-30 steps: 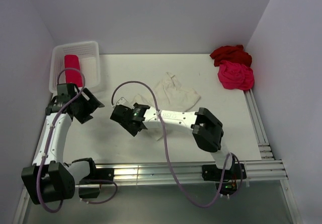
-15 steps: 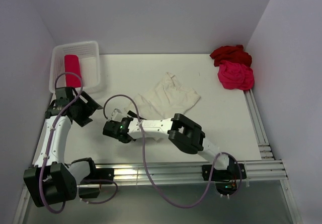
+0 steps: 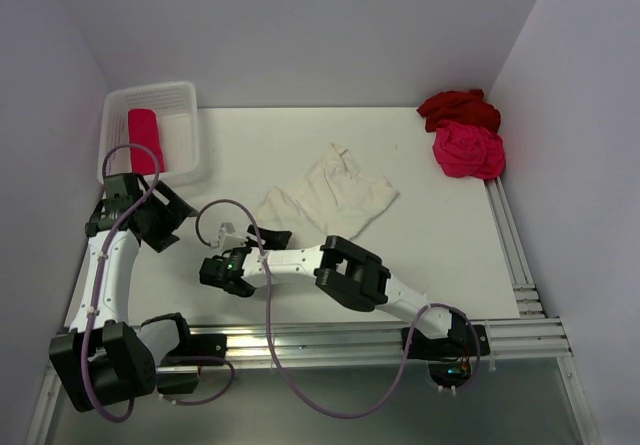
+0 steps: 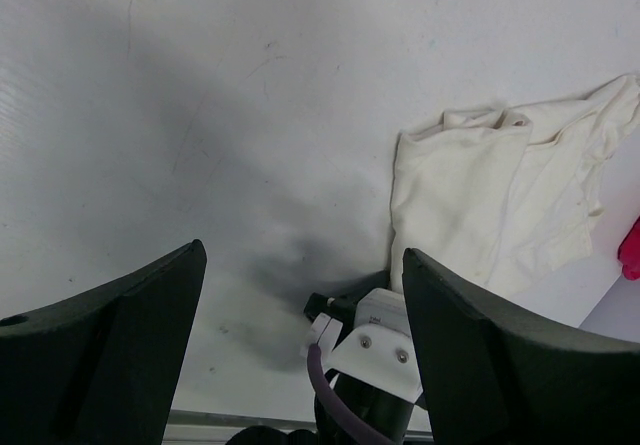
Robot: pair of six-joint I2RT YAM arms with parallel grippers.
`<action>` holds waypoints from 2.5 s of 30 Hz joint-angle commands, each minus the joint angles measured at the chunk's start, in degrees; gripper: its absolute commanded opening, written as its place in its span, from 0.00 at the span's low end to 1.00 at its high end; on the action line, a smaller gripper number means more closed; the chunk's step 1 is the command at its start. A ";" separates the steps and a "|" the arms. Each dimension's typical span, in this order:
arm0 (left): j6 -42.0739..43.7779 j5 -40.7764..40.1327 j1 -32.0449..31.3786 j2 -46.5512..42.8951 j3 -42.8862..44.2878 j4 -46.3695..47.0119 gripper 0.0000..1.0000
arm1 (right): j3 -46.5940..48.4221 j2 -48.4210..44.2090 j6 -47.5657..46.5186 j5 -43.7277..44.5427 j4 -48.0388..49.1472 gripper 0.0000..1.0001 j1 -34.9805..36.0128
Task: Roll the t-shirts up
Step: Roll the tshirt
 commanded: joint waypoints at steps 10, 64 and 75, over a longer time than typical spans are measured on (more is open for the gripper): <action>0.66 2.25 0.43 1.28 1.37 3.35 0.85 | -0.54 4.52 5.07 0.17 3.00 0.12 -4.62; -1.10 1.29 -18.47 26.59 4.35 16.53 0.85 | -31.66 -24.49 18.69 -95.19 46.69 0.00 -28.97; 0.48 0.59 -19.43 35.28 14.45 15.83 0.58 | -34.82 -25.02 19.57 -99.05 51.61 0.00 -29.50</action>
